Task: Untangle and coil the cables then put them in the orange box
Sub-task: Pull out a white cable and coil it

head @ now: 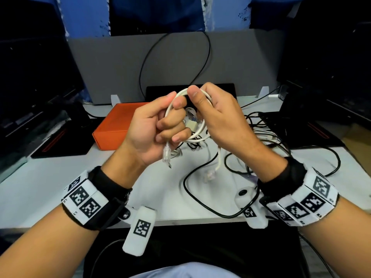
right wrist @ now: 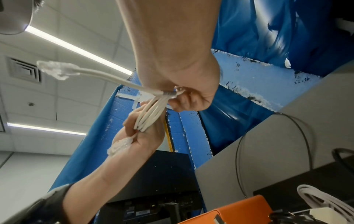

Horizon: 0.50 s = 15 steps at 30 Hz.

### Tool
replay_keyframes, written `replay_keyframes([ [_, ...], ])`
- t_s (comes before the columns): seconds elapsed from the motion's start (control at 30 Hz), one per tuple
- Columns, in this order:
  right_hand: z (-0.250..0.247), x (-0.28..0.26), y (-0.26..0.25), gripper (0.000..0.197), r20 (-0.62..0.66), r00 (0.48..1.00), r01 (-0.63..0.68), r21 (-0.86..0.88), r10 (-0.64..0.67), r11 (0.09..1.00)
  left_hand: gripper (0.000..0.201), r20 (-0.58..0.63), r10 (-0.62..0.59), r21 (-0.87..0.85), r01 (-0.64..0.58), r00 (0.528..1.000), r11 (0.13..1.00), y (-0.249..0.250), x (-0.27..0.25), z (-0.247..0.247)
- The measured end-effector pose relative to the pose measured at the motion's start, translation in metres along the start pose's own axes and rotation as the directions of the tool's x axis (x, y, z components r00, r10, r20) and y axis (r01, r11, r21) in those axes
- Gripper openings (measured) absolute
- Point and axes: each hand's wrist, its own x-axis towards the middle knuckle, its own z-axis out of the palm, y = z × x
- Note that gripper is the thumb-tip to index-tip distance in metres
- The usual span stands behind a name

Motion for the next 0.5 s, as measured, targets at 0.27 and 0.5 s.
replay_keyframes([
  [0.27,-0.001,0.001,-0.010,0.035,0.116,0.982,-0.188,0.520,0.149,0.833,0.031,-0.055,0.024,0.387,0.000,0.998,0.922,0.010,-0.004,0.005],
  [0.5,-0.009,-0.001,-0.018,0.035,0.132,0.990,-0.089,0.364,0.043,0.927,0.038,-0.081,-0.039,0.537,0.077,0.996,0.840,0.021,-0.010,0.004],
])
